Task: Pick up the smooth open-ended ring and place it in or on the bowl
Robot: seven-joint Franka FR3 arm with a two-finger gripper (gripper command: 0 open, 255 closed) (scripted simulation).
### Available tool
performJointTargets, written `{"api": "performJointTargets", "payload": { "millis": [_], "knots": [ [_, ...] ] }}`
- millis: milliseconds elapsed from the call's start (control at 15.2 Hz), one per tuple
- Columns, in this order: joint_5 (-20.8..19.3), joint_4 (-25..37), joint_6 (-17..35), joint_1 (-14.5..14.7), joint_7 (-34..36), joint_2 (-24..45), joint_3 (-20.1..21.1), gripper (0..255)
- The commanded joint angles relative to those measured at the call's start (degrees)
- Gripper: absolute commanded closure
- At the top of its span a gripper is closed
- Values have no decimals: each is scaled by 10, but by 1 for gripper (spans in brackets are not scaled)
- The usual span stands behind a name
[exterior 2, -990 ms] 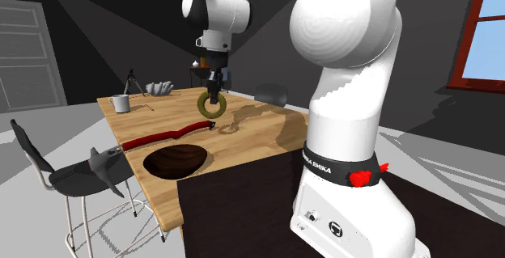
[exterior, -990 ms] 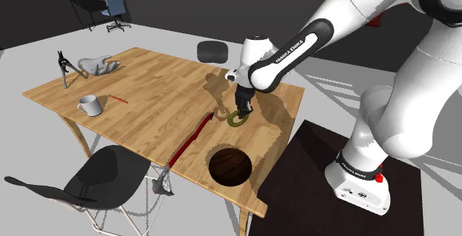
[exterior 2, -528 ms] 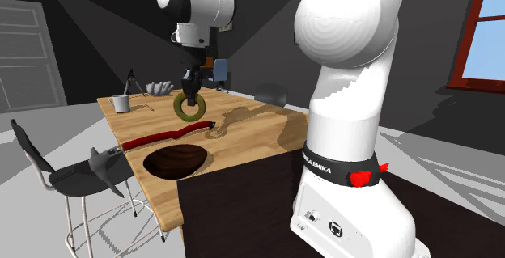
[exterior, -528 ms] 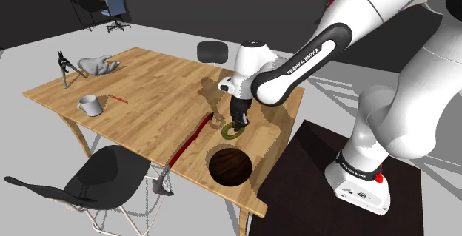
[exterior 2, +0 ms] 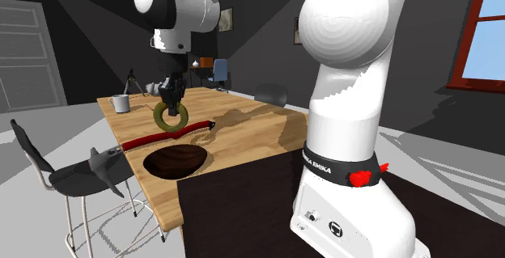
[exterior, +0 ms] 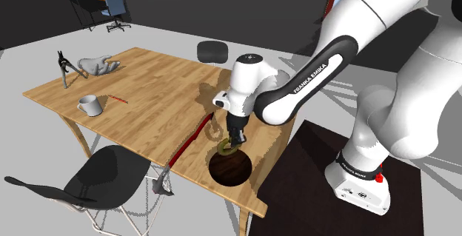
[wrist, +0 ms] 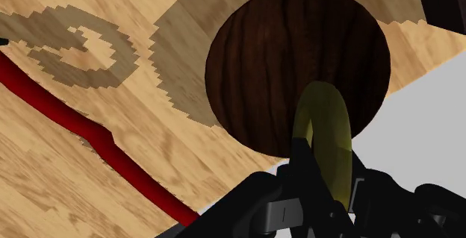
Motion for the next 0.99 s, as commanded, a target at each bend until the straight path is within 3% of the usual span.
{"api": "performJointTargets", "payload": {
  "millis": [0,924],
  "knots": [
    [2,-3,18,1,0,15,1,255],
    [25,-9,133,3,-20,123,4,255]
  ]
}}
